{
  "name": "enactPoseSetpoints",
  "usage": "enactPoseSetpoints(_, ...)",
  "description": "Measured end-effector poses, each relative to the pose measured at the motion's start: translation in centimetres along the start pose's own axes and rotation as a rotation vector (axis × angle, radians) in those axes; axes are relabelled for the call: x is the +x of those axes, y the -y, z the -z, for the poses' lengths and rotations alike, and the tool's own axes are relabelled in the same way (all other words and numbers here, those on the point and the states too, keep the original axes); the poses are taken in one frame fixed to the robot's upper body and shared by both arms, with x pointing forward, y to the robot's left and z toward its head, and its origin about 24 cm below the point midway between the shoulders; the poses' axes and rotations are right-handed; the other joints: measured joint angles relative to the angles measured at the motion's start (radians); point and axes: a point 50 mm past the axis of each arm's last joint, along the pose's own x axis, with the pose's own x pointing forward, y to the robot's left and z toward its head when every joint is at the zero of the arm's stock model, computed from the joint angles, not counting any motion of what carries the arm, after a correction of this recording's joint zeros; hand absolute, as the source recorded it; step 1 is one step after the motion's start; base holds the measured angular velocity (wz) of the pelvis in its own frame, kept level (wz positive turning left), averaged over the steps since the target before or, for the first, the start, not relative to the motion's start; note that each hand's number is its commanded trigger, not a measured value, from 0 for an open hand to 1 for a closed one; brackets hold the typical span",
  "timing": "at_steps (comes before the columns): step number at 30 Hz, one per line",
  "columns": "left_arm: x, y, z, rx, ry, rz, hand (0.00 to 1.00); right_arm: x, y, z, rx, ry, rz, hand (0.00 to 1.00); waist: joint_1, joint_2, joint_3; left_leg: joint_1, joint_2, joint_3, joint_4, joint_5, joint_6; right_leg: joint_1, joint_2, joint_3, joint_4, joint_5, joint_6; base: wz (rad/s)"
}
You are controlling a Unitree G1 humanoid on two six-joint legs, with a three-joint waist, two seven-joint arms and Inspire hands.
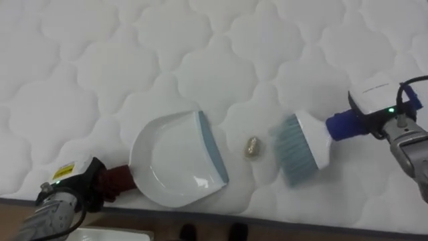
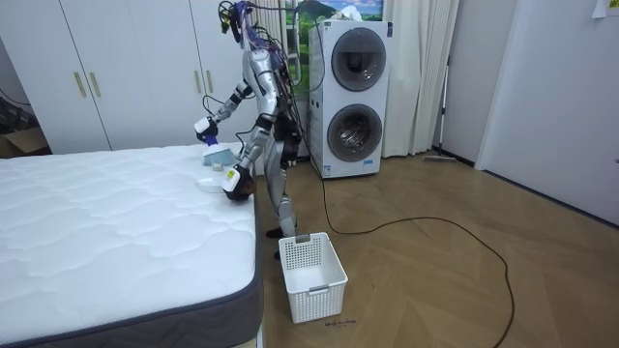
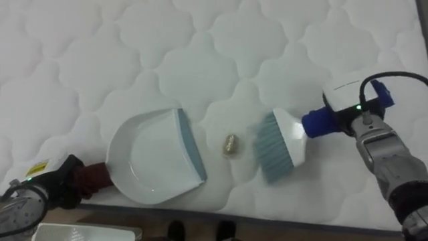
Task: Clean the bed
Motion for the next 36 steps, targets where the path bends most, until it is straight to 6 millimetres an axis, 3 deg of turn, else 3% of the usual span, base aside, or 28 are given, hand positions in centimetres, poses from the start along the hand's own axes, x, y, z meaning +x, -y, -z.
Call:
enactPoseSetpoints(4,0.1,0.0,-0.3,0.009,0.004,0.009,1.0,-0.3,-0.7,0.0,0.001,-0.002,-0.027,1.0,-0.003,0.017,-0.001,0.0,0.0,0.0,0.0,0.0,0.0,-0.001,-0.001,-0.007,0.002,0.0,0.0,0.0)
enactPoseSetpoints(14,0.2,0.1,-0.4,0.014,-0.002,0.017,1.0,-0.8,-2.2,-1.8,0.016,0.004,-0.023,1.0,-0.008,0.029,-0.002,-0.003,0.0,0.0,0.004,0.0,0.0,-0.004,-0.002,-0.008,0.007,0.001,-0.001,0.0)
enactPoseSetpoints(18,0.3,0.5,-0.7,0.005,-0.015,0.023,1.0,-1.2,-2.6,-2.0,0.009,-0.003,-0.02,1.0,-0.01,0.037,-0.0066,-0.005,0.0,0.001,0.005,0.0,0.0,-0.007,-0.003,-0.009,0.009,0.001,-0.001,0.0)
enactPoseSetpoints(29,0.4,0.9,-1.3,-0.032,-0.015,0.03,1.0,-1.1,-1.9,-2.3,-0.003,0.004,0.046,1.0,-0.013,0.057,-0.0072,-0.004,0.004,0.003,0.017,0.0,0.0,-0.004,-0.002,-0.009,0.019,0.004,-0.007,0.0)
enactPoseSetpoints(36,0.4,0.8,-1.4,-0.03,-0.016,0.024,1.0,-0.5,0.2,-4.8,0.042,0.061,0.195,1.0,-0.013,0.062,-0.0087,-0.013,0.012,0.0,0.037,-0.003,-0.006,-0.004,0.005,-0.015,0.017,0.007,-0.012,0.0)
